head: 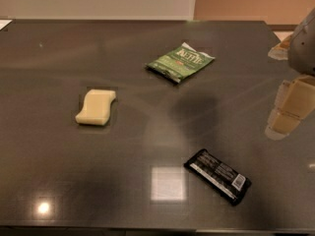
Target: Move rxbar chocolate near sponge
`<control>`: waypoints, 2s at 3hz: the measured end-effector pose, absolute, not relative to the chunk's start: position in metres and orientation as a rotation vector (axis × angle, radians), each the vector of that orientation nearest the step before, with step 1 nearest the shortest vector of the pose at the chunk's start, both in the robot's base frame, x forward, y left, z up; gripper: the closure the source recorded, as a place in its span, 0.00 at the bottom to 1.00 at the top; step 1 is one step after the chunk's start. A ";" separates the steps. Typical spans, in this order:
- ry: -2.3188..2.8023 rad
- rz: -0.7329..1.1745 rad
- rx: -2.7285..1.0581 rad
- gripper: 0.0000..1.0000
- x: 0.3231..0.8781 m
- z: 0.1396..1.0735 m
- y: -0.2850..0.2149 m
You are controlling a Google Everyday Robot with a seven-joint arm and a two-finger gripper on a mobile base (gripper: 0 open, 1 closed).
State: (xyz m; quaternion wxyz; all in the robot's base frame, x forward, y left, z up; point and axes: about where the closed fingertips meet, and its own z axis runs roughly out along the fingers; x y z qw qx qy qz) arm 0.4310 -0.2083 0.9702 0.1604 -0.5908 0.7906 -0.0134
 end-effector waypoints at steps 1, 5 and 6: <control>2.267 0.016 -1.643 0.00 0.415 0.962 -0.197; 2.248 0.152 -1.717 0.00 0.340 0.833 -0.135; 2.261 0.143 -1.714 0.00 0.341 0.826 -0.137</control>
Offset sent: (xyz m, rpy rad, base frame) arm -0.0816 0.0556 -0.1100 0.1230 0.0879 -0.0030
